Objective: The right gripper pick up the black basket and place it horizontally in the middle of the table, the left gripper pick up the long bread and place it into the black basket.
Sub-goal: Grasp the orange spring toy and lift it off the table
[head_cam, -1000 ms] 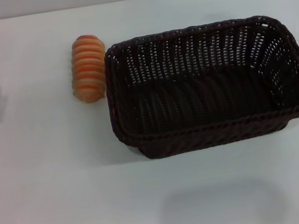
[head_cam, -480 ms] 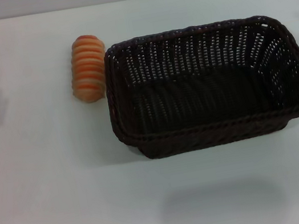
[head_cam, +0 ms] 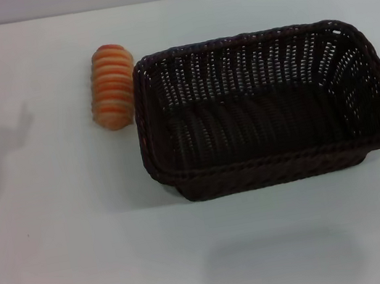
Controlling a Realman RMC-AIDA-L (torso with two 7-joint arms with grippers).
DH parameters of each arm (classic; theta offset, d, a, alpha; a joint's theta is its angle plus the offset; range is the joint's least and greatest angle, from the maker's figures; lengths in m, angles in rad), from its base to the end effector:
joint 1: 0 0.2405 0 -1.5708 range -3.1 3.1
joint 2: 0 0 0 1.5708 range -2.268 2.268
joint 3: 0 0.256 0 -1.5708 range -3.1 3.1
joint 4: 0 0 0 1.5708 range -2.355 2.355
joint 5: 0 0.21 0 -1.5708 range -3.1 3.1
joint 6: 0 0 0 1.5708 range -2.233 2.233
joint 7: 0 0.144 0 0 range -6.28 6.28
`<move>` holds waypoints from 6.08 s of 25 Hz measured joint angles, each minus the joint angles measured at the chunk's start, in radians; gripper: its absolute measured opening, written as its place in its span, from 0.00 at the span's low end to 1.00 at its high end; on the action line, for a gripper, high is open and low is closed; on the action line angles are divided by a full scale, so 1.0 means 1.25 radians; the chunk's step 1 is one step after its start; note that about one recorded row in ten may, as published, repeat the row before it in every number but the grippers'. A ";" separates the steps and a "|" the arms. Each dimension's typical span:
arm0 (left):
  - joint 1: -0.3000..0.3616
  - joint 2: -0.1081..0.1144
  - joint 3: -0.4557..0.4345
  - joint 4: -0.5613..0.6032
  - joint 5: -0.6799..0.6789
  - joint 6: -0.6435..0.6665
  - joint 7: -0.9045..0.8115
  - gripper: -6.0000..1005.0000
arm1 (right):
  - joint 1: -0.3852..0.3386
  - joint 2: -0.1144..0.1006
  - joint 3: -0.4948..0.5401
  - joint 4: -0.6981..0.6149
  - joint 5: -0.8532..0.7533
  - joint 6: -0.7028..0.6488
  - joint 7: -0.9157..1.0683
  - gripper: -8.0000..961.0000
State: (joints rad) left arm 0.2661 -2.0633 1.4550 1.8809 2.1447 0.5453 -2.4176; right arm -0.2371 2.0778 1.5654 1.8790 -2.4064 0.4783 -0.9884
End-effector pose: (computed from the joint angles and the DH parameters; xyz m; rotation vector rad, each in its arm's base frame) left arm -0.2410 0.2812 0.1279 -1.7301 -0.7595 -0.4182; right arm 0.2275 0.2913 0.1028 -1.8490 0.3264 0.0637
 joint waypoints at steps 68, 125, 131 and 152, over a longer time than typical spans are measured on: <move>-0.780 0.000 -0.133 -0.391 0.449 0.565 -0.323 0.78 | -0.167 -0.003 -0.060 -0.025 0.096 -0.268 -0.102 0.48; -1.058 0.014 -0.187 -0.876 0.598 0.599 -0.368 0.77 | -0.033 0.001 -0.086 -0.014 0.084 -0.189 -0.094 0.48; -1.050 0.010 -0.187 -0.865 0.598 0.600 -0.368 0.77 | -0.055 0.001 -0.042 -0.008 0.084 -0.185 -0.064 0.48; -1.045 -0.002 -0.179 -0.871 0.596 0.588 -0.368 0.77 | -0.046 0.002 -0.037 -0.015 0.065 -0.184 -0.063 0.48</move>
State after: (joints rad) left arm -1.0399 -2.0663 1.2317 0.7921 2.8894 1.2802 -2.8777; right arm -0.2943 2.0804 1.5190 1.8602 -2.3254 0.2486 -1.0673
